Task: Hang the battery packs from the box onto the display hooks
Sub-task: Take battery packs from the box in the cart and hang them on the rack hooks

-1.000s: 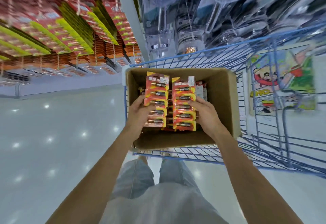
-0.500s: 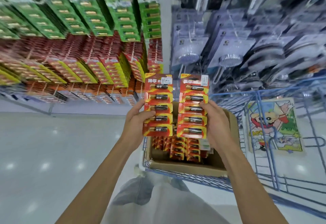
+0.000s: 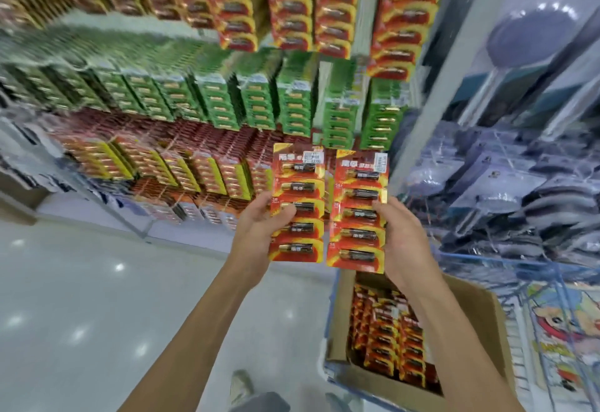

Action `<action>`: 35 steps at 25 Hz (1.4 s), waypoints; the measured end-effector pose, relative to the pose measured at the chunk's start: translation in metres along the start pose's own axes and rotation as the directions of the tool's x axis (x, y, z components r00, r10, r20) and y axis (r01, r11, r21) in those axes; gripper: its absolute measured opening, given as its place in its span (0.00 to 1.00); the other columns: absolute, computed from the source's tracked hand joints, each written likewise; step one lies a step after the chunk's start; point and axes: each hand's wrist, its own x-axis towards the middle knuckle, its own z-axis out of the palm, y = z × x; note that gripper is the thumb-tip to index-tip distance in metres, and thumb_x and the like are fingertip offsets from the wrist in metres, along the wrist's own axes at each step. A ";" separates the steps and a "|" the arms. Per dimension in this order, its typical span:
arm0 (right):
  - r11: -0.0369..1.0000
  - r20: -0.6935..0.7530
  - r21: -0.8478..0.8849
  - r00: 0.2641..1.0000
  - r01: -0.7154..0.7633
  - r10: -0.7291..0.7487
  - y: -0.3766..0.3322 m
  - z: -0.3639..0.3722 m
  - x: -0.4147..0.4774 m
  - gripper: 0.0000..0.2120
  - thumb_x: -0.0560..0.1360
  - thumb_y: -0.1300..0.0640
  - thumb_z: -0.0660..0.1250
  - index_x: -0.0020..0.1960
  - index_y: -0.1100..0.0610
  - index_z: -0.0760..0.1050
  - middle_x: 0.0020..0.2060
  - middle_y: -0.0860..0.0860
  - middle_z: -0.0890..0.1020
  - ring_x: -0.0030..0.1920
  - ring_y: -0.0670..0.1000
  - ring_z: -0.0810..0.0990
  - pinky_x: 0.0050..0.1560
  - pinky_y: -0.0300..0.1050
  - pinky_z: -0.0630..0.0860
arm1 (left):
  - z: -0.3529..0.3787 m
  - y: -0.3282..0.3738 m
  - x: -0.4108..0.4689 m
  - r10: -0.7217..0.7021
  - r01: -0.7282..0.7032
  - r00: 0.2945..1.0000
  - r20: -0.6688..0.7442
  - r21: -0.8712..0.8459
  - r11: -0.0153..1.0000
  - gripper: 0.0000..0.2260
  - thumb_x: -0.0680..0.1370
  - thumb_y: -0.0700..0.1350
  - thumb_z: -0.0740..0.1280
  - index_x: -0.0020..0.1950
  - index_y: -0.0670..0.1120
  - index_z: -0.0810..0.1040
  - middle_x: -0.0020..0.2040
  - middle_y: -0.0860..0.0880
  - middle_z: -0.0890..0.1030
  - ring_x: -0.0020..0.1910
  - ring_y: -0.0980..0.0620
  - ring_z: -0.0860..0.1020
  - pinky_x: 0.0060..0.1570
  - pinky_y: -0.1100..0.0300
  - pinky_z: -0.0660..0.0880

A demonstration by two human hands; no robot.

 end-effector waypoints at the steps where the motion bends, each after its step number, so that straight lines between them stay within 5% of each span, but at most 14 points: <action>1: 1.000 0.015 0.006 1.000 0.007 -0.007 0.002 0.022 0.003 0.14 0.82 0.58 0.66 0.66 0.59 0.80 0.60 0.62 0.84 0.59 0.64 0.84 0.58 0.62 0.80 | -0.016 0.014 0.003 0.017 -0.017 1.000 -0.009 -0.003 1.000 0.23 0.73 0.43 0.75 0.68 0.43 0.78 0.59 0.40 0.85 0.56 0.39 0.85 0.53 0.43 0.83; 8: 0.987 0.116 -0.083 0.985 0.135 -0.125 0.015 0.177 0.008 0.13 0.78 0.61 0.70 0.63 0.59 0.81 0.55 0.60 0.87 0.54 0.63 0.86 0.52 0.60 0.84 | -0.131 0.110 0.032 0.122 -0.122 0.991 -0.057 0.001 0.993 0.32 0.69 0.47 0.82 0.71 0.46 0.77 0.64 0.40 0.83 0.59 0.38 0.84 0.57 0.37 0.81; 12: 0.968 0.184 -0.107 0.962 0.225 -0.204 0.019 0.244 0.007 0.13 0.77 0.60 0.72 0.61 0.58 0.81 0.53 0.56 0.88 0.51 0.59 0.88 0.48 0.57 0.85 | -0.177 0.152 0.040 0.203 -0.202 0.979 -0.030 0.037 0.979 0.12 0.77 0.40 0.73 0.60 0.45 0.82 0.56 0.41 0.86 0.55 0.38 0.85 0.54 0.41 0.82; 22: 0.933 0.203 -0.115 0.928 0.341 -0.314 -0.015 0.329 0.046 0.17 0.74 0.61 0.75 0.62 0.56 0.80 0.53 0.54 0.88 0.51 0.58 0.88 0.47 0.54 0.85 | -0.206 0.227 0.091 0.265 -0.265 0.964 0.021 0.010 0.964 0.13 0.78 0.38 0.72 0.63 0.43 0.80 0.52 0.44 0.88 0.48 0.42 0.87 0.40 0.52 0.84; 28: 0.920 0.220 -0.084 0.908 0.383 -0.358 -0.033 0.365 0.100 0.16 0.72 0.62 0.76 0.59 0.55 0.80 0.50 0.54 0.89 0.49 0.56 0.89 0.43 0.52 0.86 | -0.216 0.260 0.150 0.322 -0.323 0.946 0.043 0.021 0.946 0.10 0.79 0.36 0.70 0.54 0.51 0.79 0.41 0.53 0.88 0.39 0.53 0.87 0.33 0.61 0.81; 31: 0.918 0.238 -0.095 0.904 0.385 -0.355 -0.041 0.381 0.125 0.32 0.68 0.51 0.82 0.68 0.55 0.77 0.60 0.52 0.85 0.61 0.55 0.84 0.54 0.57 0.85 | -0.226 0.272 0.174 0.357 -0.358 0.934 0.022 0.005 0.934 0.12 0.77 0.36 0.70 0.53 0.53 0.78 0.38 0.56 0.88 0.37 0.58 0.86 0.32 0.63 0.81; 33: 0.905 0.222 -0.127 0.901 0.406 -0.373 -0.044 0.393 0.141 0.51 0.59 0.38 0.86 0.75 0.53 0.71 0.70 0.52 0.79 0.72 0.57 0.75 0.66 0.66 0.77 | -0.235 0.282 0.191 0.366 -0.366 0.930 -0.020 0.014 0.931 0.16 0.74 0.41 0.73 0.61 0.50 0.80 0.46 0.50 0.89 0.44 0.50 0.88 0.40 0.56 0.84; 35: 0.893 0.210 -0.152 0.897 0.424 -0.390 -0.047 0.408 0.152 0.52 0.58 0.34 0.84 0.75 0.52 0.71 0.72 0.51 0.77 0.74 0.57 0.74 0.69 0.66 0.74 | -0.249 0.292 0.210 0.381 -0.381 0.924 -0.027 0.018 0.924 0.20 0.72 0.45 0.75 0.64 0.49 0.80 0.54 0.45 0.88 0.52 0.43 0.87 0.51 0.45 0.83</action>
